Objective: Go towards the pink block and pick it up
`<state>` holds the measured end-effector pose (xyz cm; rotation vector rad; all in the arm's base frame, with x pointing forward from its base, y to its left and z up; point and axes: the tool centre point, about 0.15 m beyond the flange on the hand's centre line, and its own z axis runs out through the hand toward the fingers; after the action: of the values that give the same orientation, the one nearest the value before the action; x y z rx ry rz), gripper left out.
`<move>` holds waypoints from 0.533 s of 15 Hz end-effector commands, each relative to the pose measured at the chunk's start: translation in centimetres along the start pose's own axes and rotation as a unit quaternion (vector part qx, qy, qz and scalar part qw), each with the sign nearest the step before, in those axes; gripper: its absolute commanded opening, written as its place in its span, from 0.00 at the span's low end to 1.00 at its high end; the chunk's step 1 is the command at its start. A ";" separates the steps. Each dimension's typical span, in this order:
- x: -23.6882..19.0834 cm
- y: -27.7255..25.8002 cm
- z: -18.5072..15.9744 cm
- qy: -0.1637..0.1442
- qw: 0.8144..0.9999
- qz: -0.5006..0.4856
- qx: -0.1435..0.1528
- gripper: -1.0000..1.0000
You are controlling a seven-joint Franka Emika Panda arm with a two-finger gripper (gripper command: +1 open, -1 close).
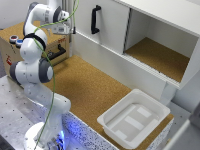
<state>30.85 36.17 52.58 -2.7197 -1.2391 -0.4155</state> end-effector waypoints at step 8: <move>8.0 -6.9 5.1 -0.093 0.995 -0.035 -0.024 1.00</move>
<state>30.67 43.28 50.45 -2.6692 -1.3126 -0.3438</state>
